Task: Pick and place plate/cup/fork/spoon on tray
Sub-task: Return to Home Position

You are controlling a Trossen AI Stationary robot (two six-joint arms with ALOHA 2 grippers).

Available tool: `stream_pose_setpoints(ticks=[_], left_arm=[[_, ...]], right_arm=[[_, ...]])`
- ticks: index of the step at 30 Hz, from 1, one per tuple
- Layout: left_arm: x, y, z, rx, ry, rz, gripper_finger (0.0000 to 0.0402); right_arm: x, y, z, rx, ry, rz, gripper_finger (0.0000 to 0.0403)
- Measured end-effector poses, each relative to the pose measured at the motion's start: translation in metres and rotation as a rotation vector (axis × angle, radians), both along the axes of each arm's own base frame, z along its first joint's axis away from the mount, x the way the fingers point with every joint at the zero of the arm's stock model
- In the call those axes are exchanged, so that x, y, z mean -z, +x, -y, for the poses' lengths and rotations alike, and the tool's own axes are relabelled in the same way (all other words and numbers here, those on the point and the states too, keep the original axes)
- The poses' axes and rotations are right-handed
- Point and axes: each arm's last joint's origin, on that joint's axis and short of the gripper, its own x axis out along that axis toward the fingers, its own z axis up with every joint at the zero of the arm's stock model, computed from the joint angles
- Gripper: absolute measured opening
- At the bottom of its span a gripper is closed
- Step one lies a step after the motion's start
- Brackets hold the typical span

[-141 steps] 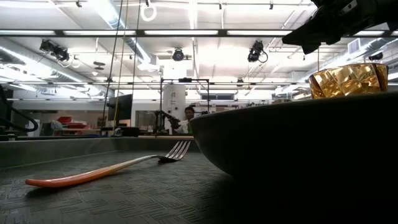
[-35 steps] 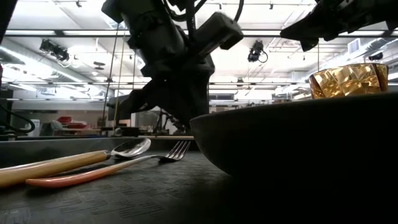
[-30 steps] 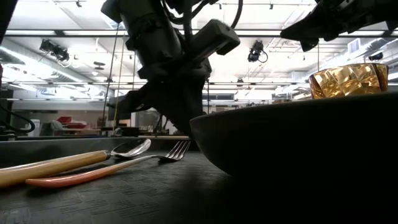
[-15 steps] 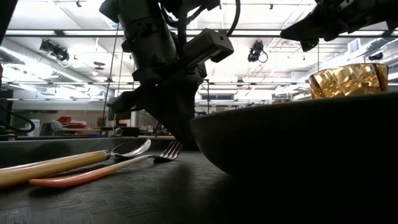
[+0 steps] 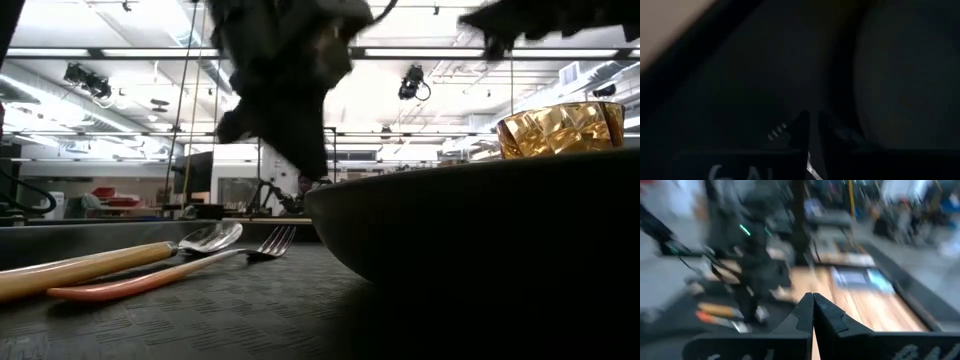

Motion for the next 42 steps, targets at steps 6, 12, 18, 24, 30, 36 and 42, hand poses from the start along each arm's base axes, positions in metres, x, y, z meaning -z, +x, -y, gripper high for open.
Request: stream_pose_setpoints(ticks=[6,12,18,24,30,36,42], left_arm=[[-0.04,0.02,-0.007,0.323,0.394,0.141,0.0045],[-0.074,0.033,-0.026,0.444,0.974,0.079,0.0045],[-0.083,0.033,-0.054,0.636,1.221,-0.165,0.0041],[-0.083,0.019,-0.073,0.615,1.23,-0.344,0.0009],[-0.099,-0.004,-0.063,0.552,1.133,-0.317,0.0008],[-0.122,-0.021,-0.039,0.512,1.097,-0.177,0.0005],[-0.136,-0.035,-0.02,0.58,1.02,-0.077,0.0009]], right_arm=[[-0.016,-0.015,0.0,-0.091,-0.085,0.13,0.0012],[-0.023,-0.023,0.011,0.046,-0.154,0.185,0.0012],[-0.031,-0.035,0.02,0.104,-0.138,0.259,0.0007],[-0.023,-0.051,0.02,0.106,0.003,0.269,0.0004],[0.006,-0.054,0.02,0.1,0.058,0.348,0.0007],[0.03,-0.056,0.02,0.092,0.129,0.408,0.0007],[0.047,-0.057,0.02,0.085,0.219,0.403,0.0007]])
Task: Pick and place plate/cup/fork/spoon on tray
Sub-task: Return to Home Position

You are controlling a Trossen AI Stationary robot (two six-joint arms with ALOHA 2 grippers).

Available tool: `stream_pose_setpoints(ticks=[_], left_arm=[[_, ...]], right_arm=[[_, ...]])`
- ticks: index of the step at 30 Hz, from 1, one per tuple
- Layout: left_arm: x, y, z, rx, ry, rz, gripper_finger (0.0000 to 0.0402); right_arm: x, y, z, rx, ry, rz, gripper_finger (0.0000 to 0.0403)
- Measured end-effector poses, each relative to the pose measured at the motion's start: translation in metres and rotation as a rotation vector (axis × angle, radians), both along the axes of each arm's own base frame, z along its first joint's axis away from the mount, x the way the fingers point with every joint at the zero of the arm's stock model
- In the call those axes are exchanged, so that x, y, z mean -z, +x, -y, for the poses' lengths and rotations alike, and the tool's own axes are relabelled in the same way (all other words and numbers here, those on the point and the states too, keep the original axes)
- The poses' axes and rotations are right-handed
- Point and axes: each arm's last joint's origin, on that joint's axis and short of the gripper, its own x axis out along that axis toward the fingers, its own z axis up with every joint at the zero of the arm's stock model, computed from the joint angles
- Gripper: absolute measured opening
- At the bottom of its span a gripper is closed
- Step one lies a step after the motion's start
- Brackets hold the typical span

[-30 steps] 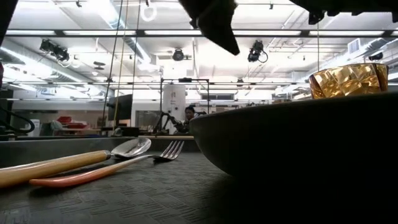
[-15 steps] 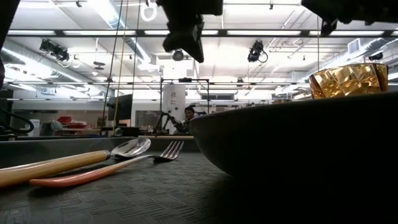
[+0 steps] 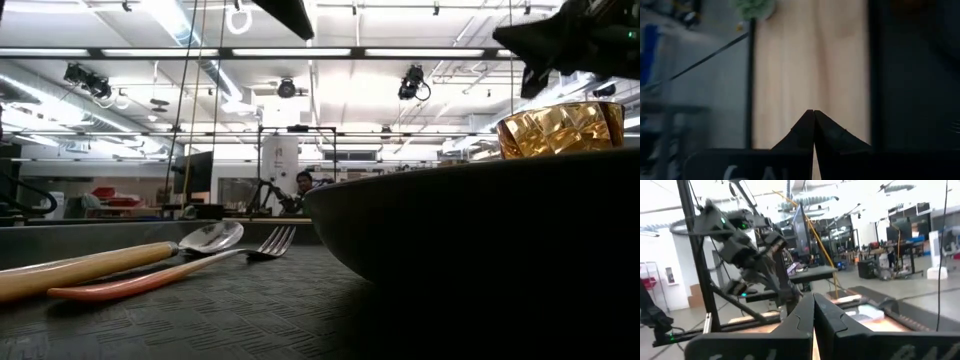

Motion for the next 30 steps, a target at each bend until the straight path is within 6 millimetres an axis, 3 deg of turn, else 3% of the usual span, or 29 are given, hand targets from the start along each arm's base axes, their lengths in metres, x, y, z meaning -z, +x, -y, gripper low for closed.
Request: stream_pose_setpoints(ticks=[8,14,17,30], left_arm=[[-0.002,-0.005,0.012,0.122,-0.17,-0.029,0.001],[0.039,-0.011,0.025,0.189,-0.236,-0.078,0.001],[0.042,-0.023,0.026,0.202,-0.25,-0.064,0.001],[0.011,-0.058,0.011,0.37,-0.262,0.264,0.0011]], right_arm=[[0.017,-0.001,0.0,-0.02,0.085,0.029,0.0007],[0.015,-0.002,0.001,0.002,0.108,0.05,0.0007],[0.016,-0.001,0.002,0.029,0.115,0.041,0.0012],[0.016,0.0,0.002,0.024,0.115,0.039,0.0016]])
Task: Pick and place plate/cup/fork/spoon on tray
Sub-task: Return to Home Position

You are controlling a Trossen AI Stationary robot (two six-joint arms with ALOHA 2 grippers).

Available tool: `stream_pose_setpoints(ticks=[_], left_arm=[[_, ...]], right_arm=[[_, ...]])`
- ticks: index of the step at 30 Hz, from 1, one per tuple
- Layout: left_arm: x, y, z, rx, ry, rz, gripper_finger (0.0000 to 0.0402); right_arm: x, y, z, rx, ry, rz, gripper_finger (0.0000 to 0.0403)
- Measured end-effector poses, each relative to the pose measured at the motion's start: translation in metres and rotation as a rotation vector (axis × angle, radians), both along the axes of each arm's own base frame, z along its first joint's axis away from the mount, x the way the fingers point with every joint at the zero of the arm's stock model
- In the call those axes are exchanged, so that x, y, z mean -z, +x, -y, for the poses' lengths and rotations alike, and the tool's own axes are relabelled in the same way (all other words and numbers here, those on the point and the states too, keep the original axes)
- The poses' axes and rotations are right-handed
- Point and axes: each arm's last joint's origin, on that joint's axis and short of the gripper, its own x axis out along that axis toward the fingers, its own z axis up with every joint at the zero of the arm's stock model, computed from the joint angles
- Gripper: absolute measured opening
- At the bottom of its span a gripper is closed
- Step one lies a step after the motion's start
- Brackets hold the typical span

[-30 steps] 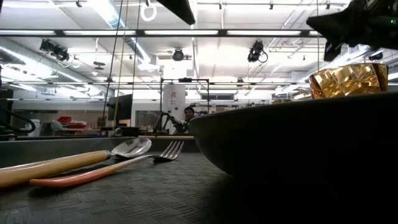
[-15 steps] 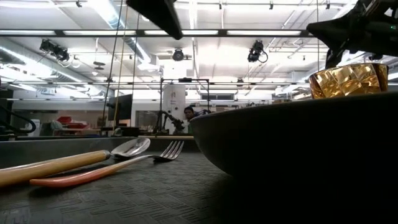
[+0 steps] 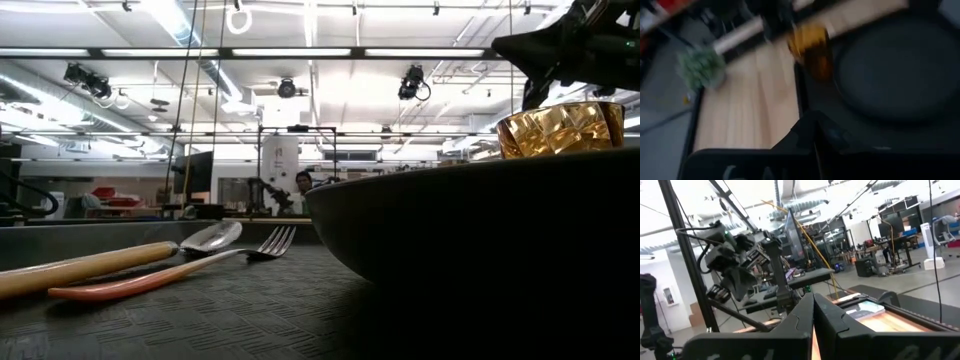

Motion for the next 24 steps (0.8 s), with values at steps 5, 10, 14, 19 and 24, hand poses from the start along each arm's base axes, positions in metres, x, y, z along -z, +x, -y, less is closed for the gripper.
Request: stream_pose_setpoints(ticks=[5,10,14,19,24], left_arm=[[-0.011,-0.012,-0.003,0.006,-0.049,0.095,0.0011],[-0.017,-0.043,-0.006,0.033,-0.145,0.145,0.0011],[-0.008,-0.066,-0.009,0.059,-0.154,0.138,0.0011],[-0.005,-0.091,-0.011,0.1,-0.167,0.167,0.0011],[-0.004,-0.115,-0.013,0.145,-0.191,0.209,0.0011]], right_arm=[[-0.001,0.0,0.0,-0.002,-0.001,0.007,0.0015],[-0.001,0.0,0.0,-0.001,0.0,0.01,0.0017],[-0.001,0.0,0.0,0.001,0.0,0.009,0.0018],[-0.001,0.0,0.0,0.001,0.0,0.008,0.0018],[-0.001,0.0,0.0,0.001,0.0,0.009,0.0018]])
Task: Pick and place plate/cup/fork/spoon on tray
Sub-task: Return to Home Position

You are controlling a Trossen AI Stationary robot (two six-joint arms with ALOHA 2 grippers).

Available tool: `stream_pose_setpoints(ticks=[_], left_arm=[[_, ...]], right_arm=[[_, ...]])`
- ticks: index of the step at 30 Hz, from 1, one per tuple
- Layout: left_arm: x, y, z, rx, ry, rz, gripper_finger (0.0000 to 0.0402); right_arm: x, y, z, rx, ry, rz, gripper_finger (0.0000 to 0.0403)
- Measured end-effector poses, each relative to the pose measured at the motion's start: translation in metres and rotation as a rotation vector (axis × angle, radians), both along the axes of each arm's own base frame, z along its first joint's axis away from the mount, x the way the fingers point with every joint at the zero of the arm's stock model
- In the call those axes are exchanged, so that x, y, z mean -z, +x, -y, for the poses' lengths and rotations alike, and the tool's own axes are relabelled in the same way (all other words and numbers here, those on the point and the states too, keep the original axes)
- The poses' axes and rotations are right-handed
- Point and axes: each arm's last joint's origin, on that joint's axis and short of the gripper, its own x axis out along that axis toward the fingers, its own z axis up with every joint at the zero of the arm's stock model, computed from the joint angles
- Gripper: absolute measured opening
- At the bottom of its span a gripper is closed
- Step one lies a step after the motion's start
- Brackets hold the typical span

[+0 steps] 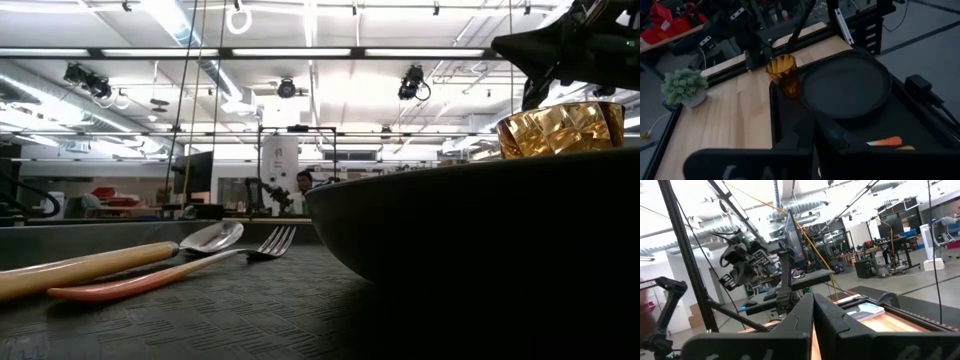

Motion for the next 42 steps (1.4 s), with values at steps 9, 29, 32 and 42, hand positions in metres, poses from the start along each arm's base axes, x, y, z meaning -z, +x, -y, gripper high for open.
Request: stream_pose_setpoints(ticks=[9,29,32,42], left_arm=[[0.025,-0.046,-0.015,0.062,-0.033,0.057,0.0011],[0.115,-0.09,-0.053,-0.042,-0.082,0.157,0.0011],[0.123,-0.093,-0.056,-0.051,-0.092,0.179,0.0011],[0.142,-0.09,-0.06,-0.109,-0.089,0.187,0.0011]], right_arm=[[0.0,0.0,0.0,0.0,0.0,-0.001,0.0018],[0.0,0.0,0.0,0.0,0.0,-0.001,0.0018],[0.0,0.0,0.0,0.0,0.0,-0.001,0.0018],[0.0,0.0,0.0,0.0,0.0,0.0,0.0018]])
